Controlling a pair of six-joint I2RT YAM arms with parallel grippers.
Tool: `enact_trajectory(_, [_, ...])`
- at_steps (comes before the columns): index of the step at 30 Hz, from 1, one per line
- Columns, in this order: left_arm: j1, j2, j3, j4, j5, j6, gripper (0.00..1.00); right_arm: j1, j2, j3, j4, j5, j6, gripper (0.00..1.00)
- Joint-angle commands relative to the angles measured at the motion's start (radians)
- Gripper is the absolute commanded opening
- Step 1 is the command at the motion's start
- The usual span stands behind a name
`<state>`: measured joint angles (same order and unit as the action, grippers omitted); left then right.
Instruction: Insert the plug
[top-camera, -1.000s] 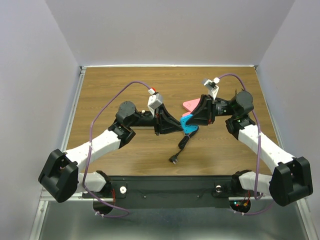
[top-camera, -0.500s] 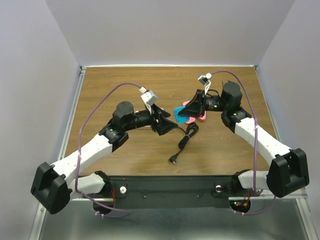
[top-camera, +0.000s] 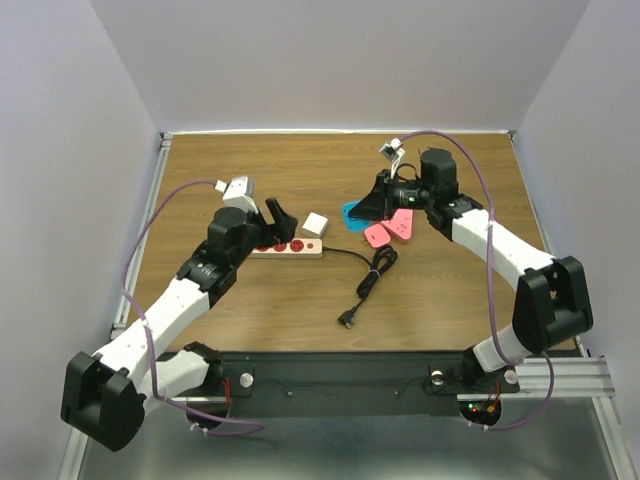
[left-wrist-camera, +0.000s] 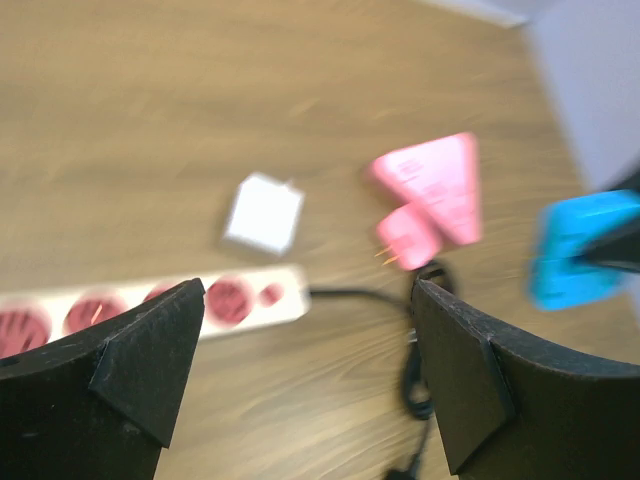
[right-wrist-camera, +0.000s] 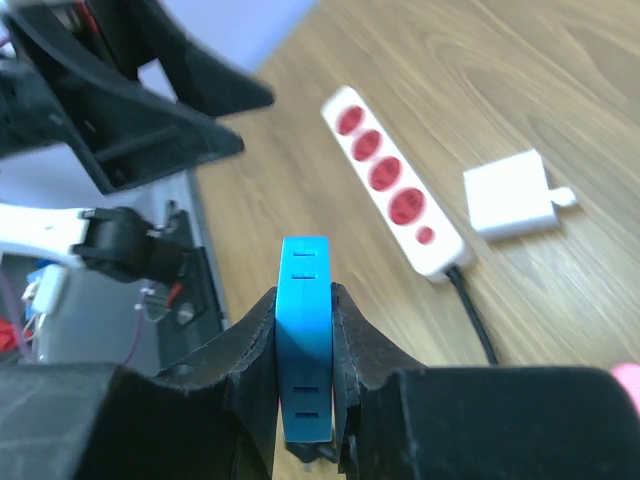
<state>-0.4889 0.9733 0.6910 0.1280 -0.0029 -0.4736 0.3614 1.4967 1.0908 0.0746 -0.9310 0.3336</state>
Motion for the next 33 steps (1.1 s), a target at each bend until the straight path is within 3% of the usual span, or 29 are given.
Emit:
enact_trajectory(1, [0.021, -0.007, -0.091, -0.067, -0.107, -0.114, 0.95, 0.004, 0.063, 0.034, -0.036, 0.093, -0.068, 0.00])
enact_trajectory(6, [0.030, 0.037, -0.113, -0.068, -0.114, -0.137, 0.95, 0.016, 0.138, 0.041, -0.036, 0.156, -0.102, 0.00])
enact_trajectory(12, [0.073, 0.120, -0.182, 0.082, -0.003, -0.177, 0.95, 0.017, 0.256, 0.063, -0.038, 0.193, -0.171, 0.00])
enact_trajectory(20, [0.092, 0.246, -0.174, 0.127, 0.072, -0.180, 0.95, 0.019, 0.347, 0.075, -0.038, 0.193, -0.196, 0.00])
enact_trajectory(33, [0.107, 0.361, -0.139, 0.105, 0.011, -0.211, 0.95, 0.017, 0.388, 0.095, -0.041, 0.196, -0.229, 0.00])
